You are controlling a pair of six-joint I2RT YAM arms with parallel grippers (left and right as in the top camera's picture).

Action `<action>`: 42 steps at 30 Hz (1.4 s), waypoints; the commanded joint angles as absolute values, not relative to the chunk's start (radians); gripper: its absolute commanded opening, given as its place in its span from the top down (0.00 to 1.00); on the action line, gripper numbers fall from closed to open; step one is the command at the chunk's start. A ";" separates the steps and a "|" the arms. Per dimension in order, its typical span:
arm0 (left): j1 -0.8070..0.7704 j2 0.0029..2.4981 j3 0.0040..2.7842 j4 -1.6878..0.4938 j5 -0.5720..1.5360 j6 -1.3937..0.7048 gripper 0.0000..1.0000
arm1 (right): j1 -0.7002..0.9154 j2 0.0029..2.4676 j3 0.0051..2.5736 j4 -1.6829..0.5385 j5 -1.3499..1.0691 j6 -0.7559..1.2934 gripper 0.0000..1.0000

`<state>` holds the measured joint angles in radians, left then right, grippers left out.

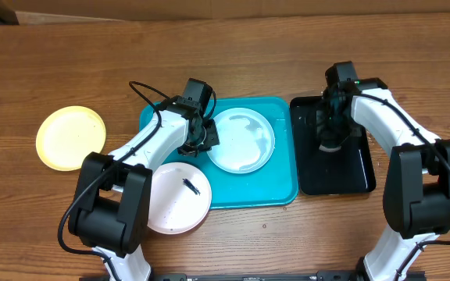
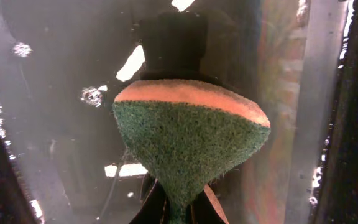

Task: Clean dirty plates on tray and stack at the side
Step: 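Return the sponge to the black tray and withdraw the right gripper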

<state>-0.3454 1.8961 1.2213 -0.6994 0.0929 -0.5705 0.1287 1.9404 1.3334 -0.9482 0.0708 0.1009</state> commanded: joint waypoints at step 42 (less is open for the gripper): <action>-0.347 1.877 1.213 -0.713 0.067 -0.561 0.80 | -0.120 1.917 1.570 -0.992 -0.003 0.215 0.13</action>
<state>-0.3454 1.8961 1.2209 -0.7132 0.0841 -0.5701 -0.0319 1.9255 1.5398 -0.9913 0.0578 0.1894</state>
